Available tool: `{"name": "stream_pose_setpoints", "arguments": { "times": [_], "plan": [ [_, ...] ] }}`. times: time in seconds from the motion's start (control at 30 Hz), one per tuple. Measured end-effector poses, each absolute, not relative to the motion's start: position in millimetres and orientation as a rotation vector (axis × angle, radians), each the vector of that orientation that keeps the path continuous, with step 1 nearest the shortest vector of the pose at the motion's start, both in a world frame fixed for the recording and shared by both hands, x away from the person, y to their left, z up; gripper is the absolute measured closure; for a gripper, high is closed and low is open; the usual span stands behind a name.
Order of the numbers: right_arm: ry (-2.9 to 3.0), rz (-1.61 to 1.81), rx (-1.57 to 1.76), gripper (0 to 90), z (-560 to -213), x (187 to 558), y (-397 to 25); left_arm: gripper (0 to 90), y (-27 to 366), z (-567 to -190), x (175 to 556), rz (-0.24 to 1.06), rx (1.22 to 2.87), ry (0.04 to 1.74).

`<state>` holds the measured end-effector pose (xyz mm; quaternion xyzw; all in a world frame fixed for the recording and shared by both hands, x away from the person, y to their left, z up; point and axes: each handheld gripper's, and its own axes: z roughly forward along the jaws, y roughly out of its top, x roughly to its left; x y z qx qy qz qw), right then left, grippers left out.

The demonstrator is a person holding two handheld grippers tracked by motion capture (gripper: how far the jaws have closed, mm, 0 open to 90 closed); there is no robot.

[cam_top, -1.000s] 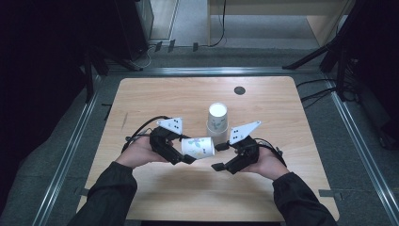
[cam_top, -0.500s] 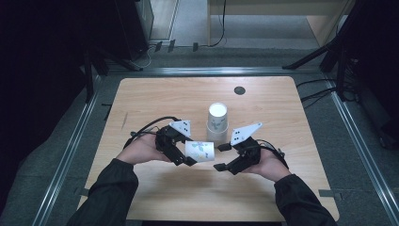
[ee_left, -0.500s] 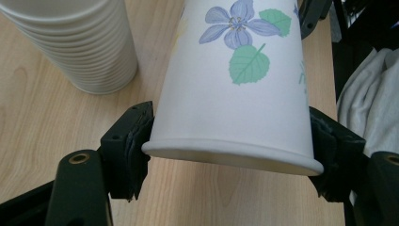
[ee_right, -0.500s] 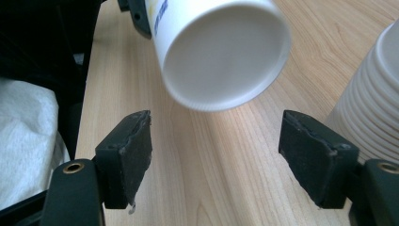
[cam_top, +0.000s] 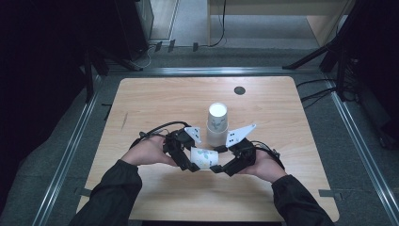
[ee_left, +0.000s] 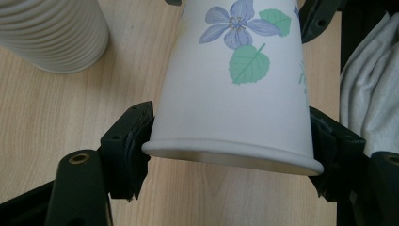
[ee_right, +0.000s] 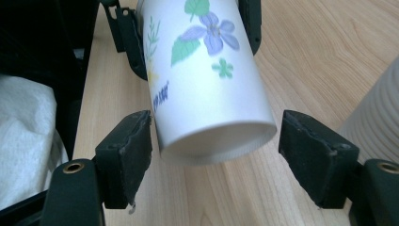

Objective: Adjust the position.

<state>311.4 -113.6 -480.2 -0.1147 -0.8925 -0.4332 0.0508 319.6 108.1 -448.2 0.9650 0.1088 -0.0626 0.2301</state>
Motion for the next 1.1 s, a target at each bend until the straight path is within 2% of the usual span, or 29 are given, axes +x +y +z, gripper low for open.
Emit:
{"name": "stream_pose_setpoints", "arguments": {
  "times": [0.27, 0.6, 0.8, 1.1],
  "plan": [
    [-2.733, -1.277, -0.312, 27.4, -485.8, 309.8, -102.0, 26.1, 101.5, -452.1, 314.8, -0.151, 2.689, 0.274],
    [-2.751, -1.254, -0.232, 34.1, -486.1, 308.2, -95.3, 25.3, 104.1, -453.1, 311.2, -0.121, 2.686, 0.243],
    [-2.746, -1.282, -0.225, 34.5, -481.7, 309.2, -97.7, 13.1, 108.5, -449.5, 312.1, -0.132, 2.641, 0.278],
    [-2.721, -1.355, -0.256, 34.5, -471.8, 313.0, -114.1, 12.8, 121.7, -445.4, 312.9, -0.132, 2.538, 0.308]
  ]
}}
